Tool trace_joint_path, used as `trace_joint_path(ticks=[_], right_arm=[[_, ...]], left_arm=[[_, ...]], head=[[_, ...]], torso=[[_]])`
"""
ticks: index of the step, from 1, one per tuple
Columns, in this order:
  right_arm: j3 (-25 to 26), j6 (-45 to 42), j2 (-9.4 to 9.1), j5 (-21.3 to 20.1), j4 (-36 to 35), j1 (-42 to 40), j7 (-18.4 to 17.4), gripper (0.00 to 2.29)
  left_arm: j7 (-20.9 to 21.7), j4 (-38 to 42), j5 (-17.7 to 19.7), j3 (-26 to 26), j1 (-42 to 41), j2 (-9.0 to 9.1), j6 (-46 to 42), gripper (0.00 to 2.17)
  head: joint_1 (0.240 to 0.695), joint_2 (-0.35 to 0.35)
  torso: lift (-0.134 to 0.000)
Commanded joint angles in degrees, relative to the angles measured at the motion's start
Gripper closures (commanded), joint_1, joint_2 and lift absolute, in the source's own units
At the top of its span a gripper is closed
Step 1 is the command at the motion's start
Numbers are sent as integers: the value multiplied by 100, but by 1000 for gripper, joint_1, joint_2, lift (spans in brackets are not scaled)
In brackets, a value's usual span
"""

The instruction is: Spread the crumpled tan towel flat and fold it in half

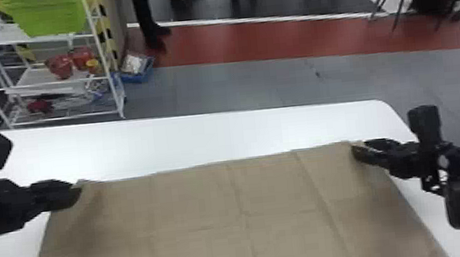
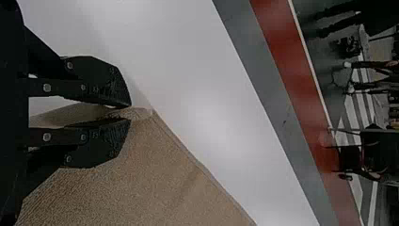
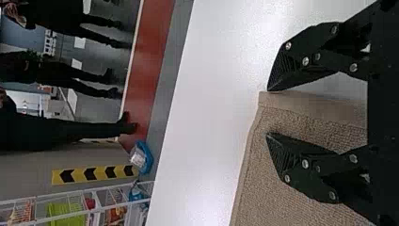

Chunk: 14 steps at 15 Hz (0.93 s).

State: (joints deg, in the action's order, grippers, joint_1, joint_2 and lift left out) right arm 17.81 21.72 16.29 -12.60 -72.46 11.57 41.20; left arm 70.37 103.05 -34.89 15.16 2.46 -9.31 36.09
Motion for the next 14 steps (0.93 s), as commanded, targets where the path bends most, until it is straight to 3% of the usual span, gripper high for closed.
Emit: trace_joint_path(ticks=[1,2,5,8,14], right_arm=[[-6,-31,-3,-6,4,3,37,1143],[3,-48,-3,-6,4,3,37,1312],[30,-101,5,12,4,-23,37,1322],[223,-224,5,284,-216,-234,73,1328],[627,22,-3,1014,-2167,-1482,512,1328]], left_arm=[[3,-13,0,4,0,0,-27,940],[21,-13,0,4,0,0,-27,940],[38,-13,0,4,-9,0,-27,940],[-6,5,9,48,-35,0,-27,940],[47,567,237,514,-395,44,-62,940]], head=[[695,-112],[695,-111],[695,-111],[695,-113],[695,-106]], torso=[[-123],[-123],[-123],[-123],[-123]])
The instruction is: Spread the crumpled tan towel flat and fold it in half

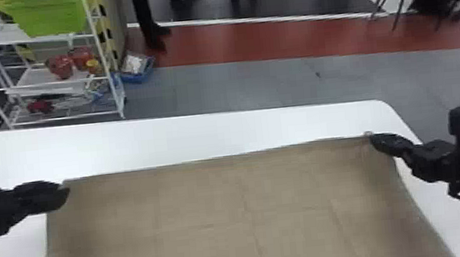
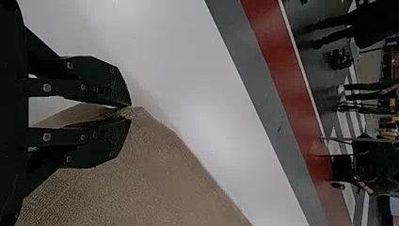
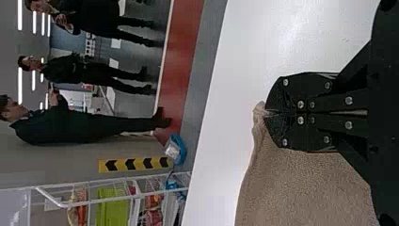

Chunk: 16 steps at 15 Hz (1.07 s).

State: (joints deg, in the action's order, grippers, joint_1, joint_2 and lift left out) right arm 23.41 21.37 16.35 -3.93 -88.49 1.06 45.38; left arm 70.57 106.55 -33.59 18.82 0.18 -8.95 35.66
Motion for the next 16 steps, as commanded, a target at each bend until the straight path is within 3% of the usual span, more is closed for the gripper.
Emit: trace_joint_path(ticks=[1,3,5,7,9,11,13,16], right_arm=[[76,21,-17,200,-881,-739,199,1328],[85,-137,-26,296,-1241,-1275,445,1328],[32,-313,-17,94,-1223,-1442,639,1328],[5,-348,0,77,-1171,-1425,639,1328],[111,-278,-9,156,-1311,-1381,639,1328],[278,-137,-9,244,-1751,-1539,858,1328],[489,-172,27,261,-2164,-1899,1052,1328],[621,-331,132,252,-2129,-2189,1228,1328]], left_arm=[[62,375,186,254,-326,16,-142,940],[80,463,327,403,-625,34,-441,940],[-8,270,318,395,-704,42,-634,940],[-166,200,309,342,-695,42,-687,940],[-113,296,327,395,-660,51,-669,940],[133,692,353,720,-712,201,-669,940],[229,982,511,1010,-1064,227,-705,940],[221,806,608,1150,-1460,227,-1461,940]], head=[[695,-96],[695,-78],[695,-58],[695,-39],[695,-37],[695,-41],[695,-37],[695,-20]], torso=[[-123],[-123],[-123],[-123],[-123],[-123],[-123],[-123]])
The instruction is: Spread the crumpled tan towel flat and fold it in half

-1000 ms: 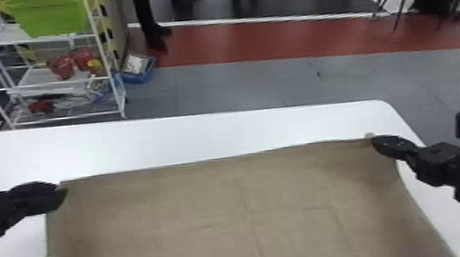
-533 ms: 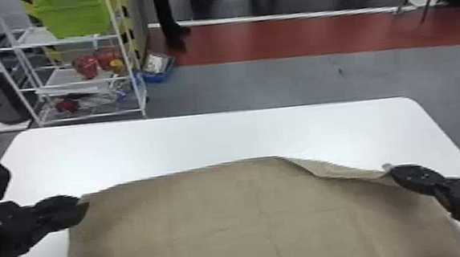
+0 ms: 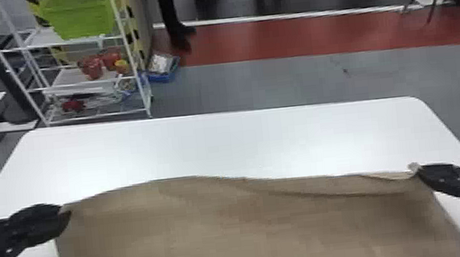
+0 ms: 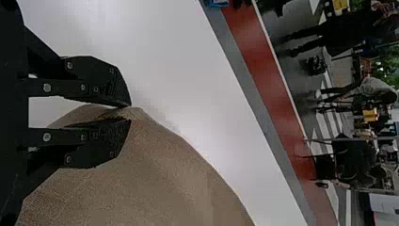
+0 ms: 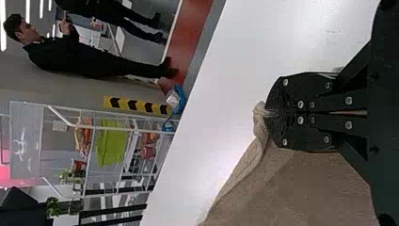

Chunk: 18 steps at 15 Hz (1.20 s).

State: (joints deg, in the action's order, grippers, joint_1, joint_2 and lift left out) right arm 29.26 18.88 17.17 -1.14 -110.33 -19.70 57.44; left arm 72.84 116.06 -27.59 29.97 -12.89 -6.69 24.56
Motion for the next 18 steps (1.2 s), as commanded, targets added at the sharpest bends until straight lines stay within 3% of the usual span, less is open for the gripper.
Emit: trace_joint_path(ticks=[1,4,8,11,13,18], right_arm=[[28,-274,67,-71,205,-122,48,1328],[-43,-292,120,-167,363,-95,153,1328],[63,-257,129,-44,240,-95,250,1328],[467,-221,199,158,-103,-376,435,1328],[511,-397,225,149,-138,-623,619,1328],[54,-749,269,-220,100,-675,654,1325]], left_arm=[[-42,-330,0,35,-170,1,-526,940],[28,-769,-141,-9,-135,-35,-1247,940],[327,-602,-159,281,-126,-52,-1440,940],[591,-13,87,747,-557,-8,-2073,940],[740,83,342,888,-1040,1,-3057,940],[766,-295,-422,422,-1304,-8,-4165,940]], head=[[695,-20],[695,-34],[695,-38],[695,-28],[695,-34],[695,-68]], torso=[[-123],[-123],[-123],[-123],[-123],[-123]])
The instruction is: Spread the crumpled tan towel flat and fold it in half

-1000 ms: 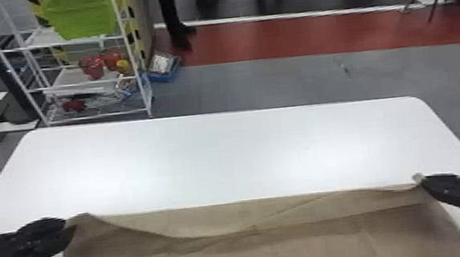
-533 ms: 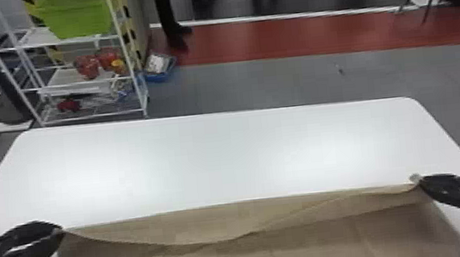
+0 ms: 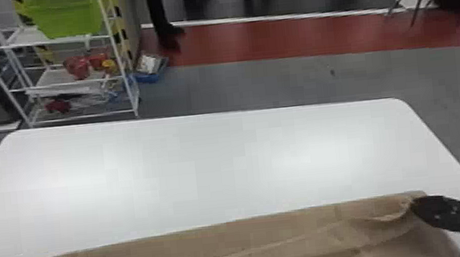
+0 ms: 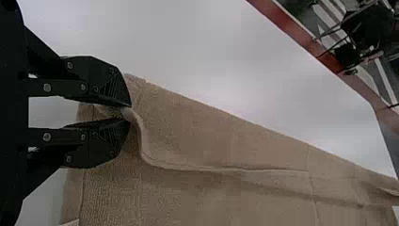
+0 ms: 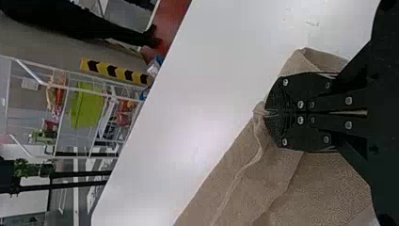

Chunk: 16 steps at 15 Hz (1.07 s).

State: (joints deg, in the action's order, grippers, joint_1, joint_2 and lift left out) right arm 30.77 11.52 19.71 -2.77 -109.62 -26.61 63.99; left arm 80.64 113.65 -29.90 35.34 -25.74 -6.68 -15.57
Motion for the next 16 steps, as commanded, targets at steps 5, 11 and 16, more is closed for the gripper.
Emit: trace_joint_path(ticks=[5,11,16], right_arm=[[192,163,15,93,-296,-20,149,1325],[377,5,76,40,-165,-327,246,1325],[315,5,59,128,-138,-222,211,1325]], left_arm=[[40,342,-236,-27,-212,0,-152,940],[242,984,-262,-115,-898,88,-135,940],[180,747,-324,-132,-757,44,-152,940]], head=[[695,-67],[695,-113],[695,-164]], torso=[[-123],[-123],[-123]])
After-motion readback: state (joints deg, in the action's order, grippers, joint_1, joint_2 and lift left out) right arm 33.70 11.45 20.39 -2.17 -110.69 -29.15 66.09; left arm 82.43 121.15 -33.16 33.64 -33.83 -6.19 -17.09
